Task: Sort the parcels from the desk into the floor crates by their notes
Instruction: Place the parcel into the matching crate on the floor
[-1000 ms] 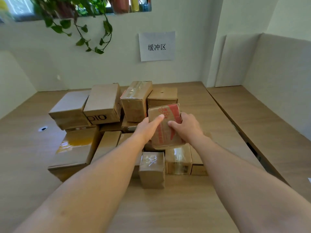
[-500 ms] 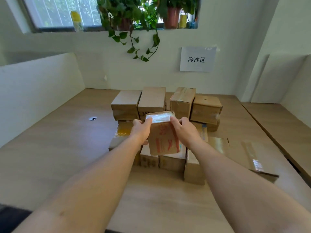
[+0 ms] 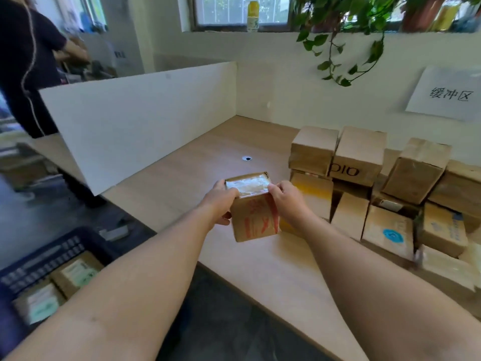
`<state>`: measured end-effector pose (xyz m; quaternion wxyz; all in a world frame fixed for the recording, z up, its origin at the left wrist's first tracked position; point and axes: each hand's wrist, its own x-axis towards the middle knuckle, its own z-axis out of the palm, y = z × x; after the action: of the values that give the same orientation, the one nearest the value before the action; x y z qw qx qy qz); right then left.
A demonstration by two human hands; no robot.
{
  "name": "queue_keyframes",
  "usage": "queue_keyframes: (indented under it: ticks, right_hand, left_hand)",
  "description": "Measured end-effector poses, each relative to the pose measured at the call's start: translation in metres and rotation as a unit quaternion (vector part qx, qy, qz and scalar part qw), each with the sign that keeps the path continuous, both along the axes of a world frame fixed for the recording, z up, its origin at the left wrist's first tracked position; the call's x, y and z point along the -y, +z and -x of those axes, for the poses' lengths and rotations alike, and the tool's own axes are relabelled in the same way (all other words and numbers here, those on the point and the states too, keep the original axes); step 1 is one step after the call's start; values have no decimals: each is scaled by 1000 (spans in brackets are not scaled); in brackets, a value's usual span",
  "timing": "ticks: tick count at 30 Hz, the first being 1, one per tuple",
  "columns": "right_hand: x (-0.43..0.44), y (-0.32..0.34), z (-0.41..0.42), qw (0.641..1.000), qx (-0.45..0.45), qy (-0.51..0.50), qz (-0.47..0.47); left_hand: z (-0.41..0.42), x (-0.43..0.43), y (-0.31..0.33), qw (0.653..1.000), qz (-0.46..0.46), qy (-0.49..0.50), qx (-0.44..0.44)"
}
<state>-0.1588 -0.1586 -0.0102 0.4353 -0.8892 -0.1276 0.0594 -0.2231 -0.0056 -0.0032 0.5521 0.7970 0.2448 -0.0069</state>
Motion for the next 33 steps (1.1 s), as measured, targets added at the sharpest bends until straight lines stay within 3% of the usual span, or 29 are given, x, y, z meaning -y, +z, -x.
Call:
queue_keyframes:
  ticks: [5, 18, 25, 33]
  right_hand:
    - [-72, -15, 24, 996, -52, 69, -1]
    - [-205, -30, 35, 966, -75, 242, 56]
    - [-278, -36, 34, 925, -125, 357, 45]
    - [-344, -51, 36, 883, -98, 454, 62]
  left_hand:
    - [44, -63, -8, 999, 11, 48, -6]
    - [97, -162, -24, 974, 73, 216, -11]
    - [114, -216, -26, 936, 88, 340, -27]
    - [126, -253, -32, 881, 43, 469, -38]
